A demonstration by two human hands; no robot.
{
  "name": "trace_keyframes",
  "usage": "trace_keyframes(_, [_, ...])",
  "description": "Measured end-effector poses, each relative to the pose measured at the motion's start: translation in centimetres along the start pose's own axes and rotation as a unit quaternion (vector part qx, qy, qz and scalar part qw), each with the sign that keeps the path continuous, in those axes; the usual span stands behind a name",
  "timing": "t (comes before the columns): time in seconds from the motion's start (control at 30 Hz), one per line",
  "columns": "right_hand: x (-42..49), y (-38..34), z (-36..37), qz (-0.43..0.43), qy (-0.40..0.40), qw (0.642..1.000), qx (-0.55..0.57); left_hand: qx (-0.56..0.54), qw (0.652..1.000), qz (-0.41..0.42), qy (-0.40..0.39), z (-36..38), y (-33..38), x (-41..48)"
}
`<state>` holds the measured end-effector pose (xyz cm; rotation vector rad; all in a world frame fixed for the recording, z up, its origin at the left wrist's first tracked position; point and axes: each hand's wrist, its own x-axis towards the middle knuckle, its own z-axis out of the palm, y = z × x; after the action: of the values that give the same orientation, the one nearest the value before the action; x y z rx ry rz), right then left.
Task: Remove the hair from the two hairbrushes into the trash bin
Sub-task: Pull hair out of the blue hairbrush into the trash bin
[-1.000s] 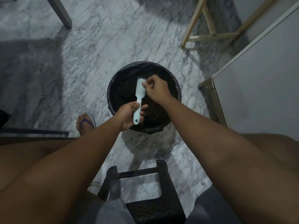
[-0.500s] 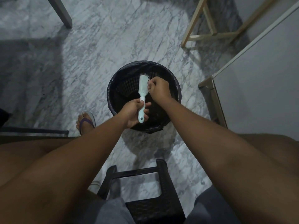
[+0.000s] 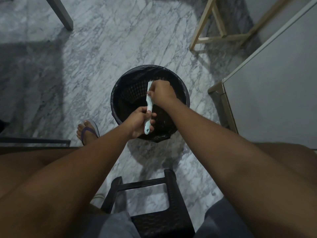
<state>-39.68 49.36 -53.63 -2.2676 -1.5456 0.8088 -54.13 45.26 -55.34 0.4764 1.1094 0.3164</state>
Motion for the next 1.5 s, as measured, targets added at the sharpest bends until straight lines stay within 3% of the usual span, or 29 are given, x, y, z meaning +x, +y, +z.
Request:
trace_keyframes(0.13, [0.1,0.0,0.0,0.008,0.012,1.000,0.013,-0.016,1.000,-0.004,0.000,0.1,0.2,0.1])
trace_keyframes(0.33, [0.2,1.1,-0.2,0.098,0.049,0.974,0.199,-0.027,1.000,0.002,-0.001,-0.1,0.9,0.1])
trace_keyframes(0.5, [-0.8,0.7,-0.3,-0.023,0.028,0.998,0.044,-0.021,1.000,0.009,-0.009,-0.1,1.1,0.2])
trace_keyframes(0.67, [0.0,0.1,-0.5,-0.019,0.034,0.999,0.009,-0.001,1.000,0.013,-0.011,0.1,0.6,-0.2])
trace_keyframes(0.9, [1.9,-0.2,-1.7,0.019,0.088,0.993,0.079,-0.047,0.997,0.004,-0.055,-0.8,0.5,-0.6])
trace_keyframes(1.0, [2.5,0.5,-1.8,0.089,0.135,0.965,0.206,-0.074,0.994,0.001,-0.077,-1.3,0.4,-0.7])
trace_keyframes(1.07, [2.3,0.7,-1.8,0.110,0.109,0.955,0.252,-0.090,0.992,-0.003,-0.091,-1.6,0.3,-0.8])
trace_keyframes(1.13, [1.5,0.7,-2.0,0.103,0.022,0.956,0.274,-0.109,0.989,-0.008,-0.102,-1.9,0.3,-0.6])
trace_keyframes(1.2, [0.6,0.7,-2.2,0.101,-0.070,0.935,0.333,-0.115,0.987,-0.010,-0.108,-2.2,0.2,-0.5])
trace_keyframes(1.27, [0.4,0.8,-2.3,0.099,-0.062,0.937,0.330,-0.113,0.988,-0.013,-0.107,-2.3,0.1,-0.4])
trace_keyframes(1.4, [1.2,0.2,-2.5,0.079,-0.016,0.978,0.194,-0.112,0.989,-0.006,-0.097,-2.4,-0.3,-0.4])
trace_keyframes(1.5, [1.2,-0.3,-2.7,0.086,0.008,0.970,0.228,-0.123,0.987,0.002,-0.108,-2.2,0.1,-0.2])
